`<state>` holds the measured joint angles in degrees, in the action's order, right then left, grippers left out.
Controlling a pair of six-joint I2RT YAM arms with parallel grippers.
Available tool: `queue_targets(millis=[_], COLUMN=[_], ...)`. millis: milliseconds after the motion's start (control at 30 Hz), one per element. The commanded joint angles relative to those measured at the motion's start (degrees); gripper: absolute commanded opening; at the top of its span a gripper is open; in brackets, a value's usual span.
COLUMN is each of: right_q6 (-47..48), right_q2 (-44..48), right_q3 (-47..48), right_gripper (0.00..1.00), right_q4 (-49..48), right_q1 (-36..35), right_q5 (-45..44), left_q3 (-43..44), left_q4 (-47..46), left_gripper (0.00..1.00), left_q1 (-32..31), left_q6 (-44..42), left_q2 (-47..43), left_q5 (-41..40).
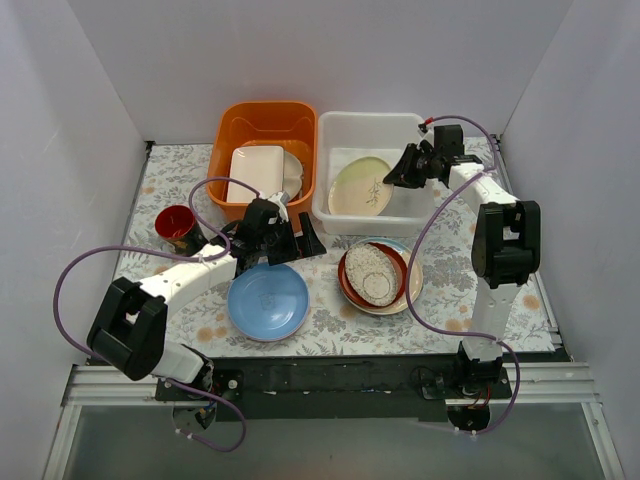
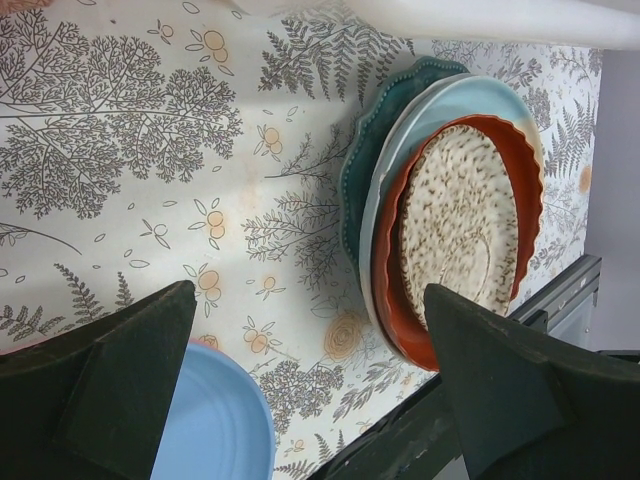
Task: Place the plates into the plastic bin on the countertop
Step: Place the plate in the plastic bin.
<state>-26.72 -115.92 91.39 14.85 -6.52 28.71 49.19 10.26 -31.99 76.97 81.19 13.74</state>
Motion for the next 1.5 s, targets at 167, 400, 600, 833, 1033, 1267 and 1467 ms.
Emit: queue_targets(millis=[167, 400, 600, 833, 1033, 1267, 1467], right_q6=[5.18, 9.31, 11.25, 12.65, 13.1, 13.89, 13.98], right_q2=[-0.8, -2.38, -3.17, -5.1, -5.28, -4.58, -3.35], right_q3=[6.07, 8.54, 8.98, 9.68, 8.19, 7.22, 6.25], right_gripper=[0.01, 0.01, 0.02, 0.08, 0.27, 0.43, 0.5], right_q4=[3.07, 8.61, 10.63, 12.66, 11.96, 12.48, 11.78], right_q1=[-0.77, -1.3, -1.91, -2.35, -2.27, -2.44, -2.44], right_q5=[-4.0, -8.84, -12.62, -15.17, -14.73, -18.24, -19.04], left_q3=[-0.41, -1.02, -1.29, -1.73, -2.08, -2.17, -2.52], left_q4=[-0.51, -0.77, -0.94, -0.86, -0.86, -1.12, -1.38], left_gripper=[0.98, 0.98, 0.98, 0.98, 0.98, 0.98, 0.98], left_q1=[0.26, 0.26, 0.26, 0.26, 0.26, 0.26, 0.26], left_q6=[0.2, 0.55, 0.64, 0.73, 0.73, 0.81, 1.08], left_q2=[-2.79, -2.88, -2.88, -3.14, -3.14, -2.7, -2.44], left_q5=[0.59, 0.41, 0.5, 0.33, 0.06, 0.32, 0.41])
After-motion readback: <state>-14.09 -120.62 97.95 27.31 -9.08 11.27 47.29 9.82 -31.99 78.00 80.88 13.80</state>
